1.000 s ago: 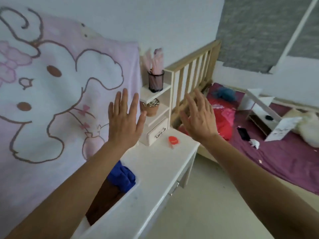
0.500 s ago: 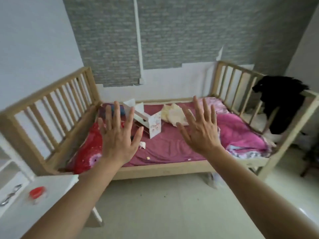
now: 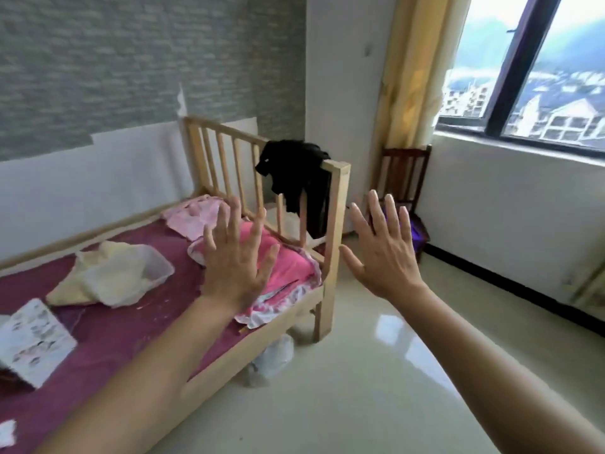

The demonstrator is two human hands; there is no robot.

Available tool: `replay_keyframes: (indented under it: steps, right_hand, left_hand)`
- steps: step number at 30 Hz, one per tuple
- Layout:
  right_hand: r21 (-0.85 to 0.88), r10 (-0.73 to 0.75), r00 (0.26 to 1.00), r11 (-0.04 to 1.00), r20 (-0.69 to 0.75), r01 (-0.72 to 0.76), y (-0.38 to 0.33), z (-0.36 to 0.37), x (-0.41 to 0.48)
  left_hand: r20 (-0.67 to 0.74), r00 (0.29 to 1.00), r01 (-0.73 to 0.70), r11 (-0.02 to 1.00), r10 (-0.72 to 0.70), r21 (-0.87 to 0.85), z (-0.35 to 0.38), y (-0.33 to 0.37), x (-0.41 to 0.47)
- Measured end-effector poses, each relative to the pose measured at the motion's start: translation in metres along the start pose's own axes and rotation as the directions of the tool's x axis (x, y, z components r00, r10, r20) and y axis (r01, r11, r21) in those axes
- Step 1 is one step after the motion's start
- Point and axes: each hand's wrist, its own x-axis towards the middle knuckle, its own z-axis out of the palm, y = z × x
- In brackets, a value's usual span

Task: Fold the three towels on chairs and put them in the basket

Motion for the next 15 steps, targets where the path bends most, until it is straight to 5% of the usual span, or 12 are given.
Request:
replay_keyframes:
  steps: [7, 15]
  right_hand:
    - [-0.171, 0.284, 0.959, 0.944, -0.011, -0.282, 0.183, 0.035, 0.039]
    - [-0.235, 0.372, 0.928, 0.901, -0.016, -0.365, 0.363, 0.127, 0.082]
  left_hand:
    - [0.143, 0.961, -0.217, 0.965, 0.237, -0.146, 0.133, 0.128, 0.173]
    - [0.244, 0.899, -0.329, 0.929, 0.364, -0.170, 0.286, 0.239, 0.302]
